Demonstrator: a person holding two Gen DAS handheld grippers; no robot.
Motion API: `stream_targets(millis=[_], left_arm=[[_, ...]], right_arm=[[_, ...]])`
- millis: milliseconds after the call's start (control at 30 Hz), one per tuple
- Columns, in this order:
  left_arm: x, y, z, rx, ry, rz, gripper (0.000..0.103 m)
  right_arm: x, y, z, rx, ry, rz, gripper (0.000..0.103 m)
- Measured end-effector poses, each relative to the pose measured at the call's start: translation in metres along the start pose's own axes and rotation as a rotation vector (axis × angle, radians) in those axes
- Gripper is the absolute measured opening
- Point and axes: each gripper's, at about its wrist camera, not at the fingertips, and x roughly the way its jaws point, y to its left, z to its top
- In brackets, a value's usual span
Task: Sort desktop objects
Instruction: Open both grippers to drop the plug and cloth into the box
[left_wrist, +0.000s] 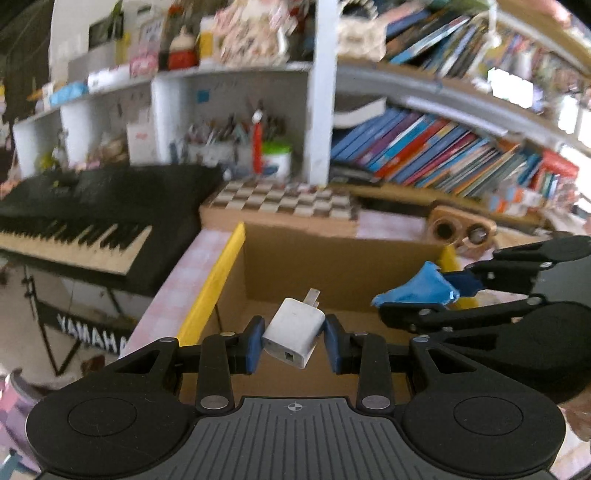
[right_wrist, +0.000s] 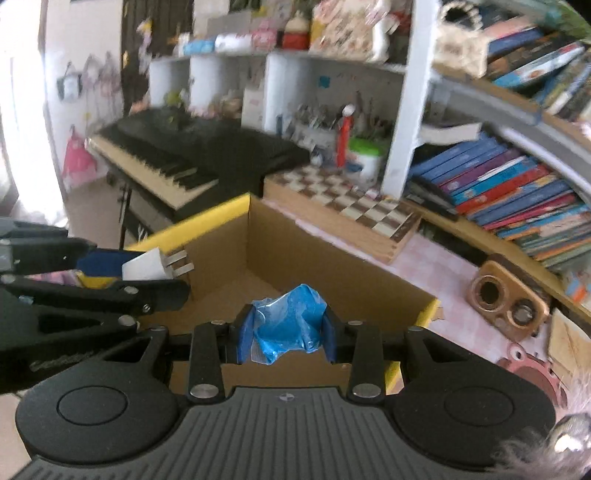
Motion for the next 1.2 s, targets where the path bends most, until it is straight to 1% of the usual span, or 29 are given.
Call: stream_targets(millis=[100,200,267,433,500,600,667,767,800,833,867,933,1000,1067,1200], left_arm=[[0.021,0.003,0.004,-0.006,0.059,0.013,0.033],[0.042,0.006,0.006,-0.008,0.122,0.008,0.033],[0.053,0.005,0.006,-0.002,0.148,0.006,0.033],[0.072,-0.001,0.003,0.024,0.199,0.011,0.033],[0.073,-0.002,0.004,0.031,0.203,0.013,0.033],[0.075,0.000,0.006,0.029,0.229,-0.008,0.033],[0.076,0.001,0.005,0.031,0.237,-0.012,0.033],[0.075,0.001,0.006,0.026,0.232,-0.013,0.033],[0.074,0.000,0.007,0.026,0.225,-0.008,0.035],[0.073,0.000,0.007,0.025,0.220,-0.004,0.037],[0.072,0.001,0.007,0.021,0.214,0.000,0.039],[0.069,0.001,0.008,0.023,0.200,0.007,0.045],[0.063,0.002,0.009,0.027,0.176,-0.007,0.049],[0.053,0.001,0.011,0.028,0.144,-0.012,0.052],[0.032,-0.003,0.013,0.032,0.081,-0.014,0.061]], right_arm=[[0.024,-0.003,0.005,-0.062,0.049,0.015,0.034],[0.046,-0.006,0.008,-0.128,0.110,0.036,0.034],[0.059,-0.008,0.009,-0.167,0.151,0.049,0.034],[0.087,-0.008,0.007,-0.269,0.261,0.072,0.034],[0.095,-0.008,0.005,-0.299,0.292,0.073,0.034],[0.100,-0.009,0.006,-0.298,0.323,0.099,0.034],[0.103,-0.007,0.006,-0.311,0.345,0.099,0.034],[0.102,-0.006,0.005,-0.320,0.348,0.103,0.034],[0.102,-0.006,0.006,-0.319,0.346,0.102,0.035],[0.101,-0.005,0.006,-0.317,0.340,0.099,0.038],[0.100,-0.005,0.006,-0.320,0.332,0.093,0.045],[0.097,-0.004,0.006,-0.323,0.310,0.077,0.049],[0.093,-0.005,0.006,-0.316,0.287,0.059,0.055],[0.087,-0.008,0.006,-0.290,0.265,0.046,0.058],[0.062,-0.017,0.004,-0.181,0.181,0.042,0.059]])
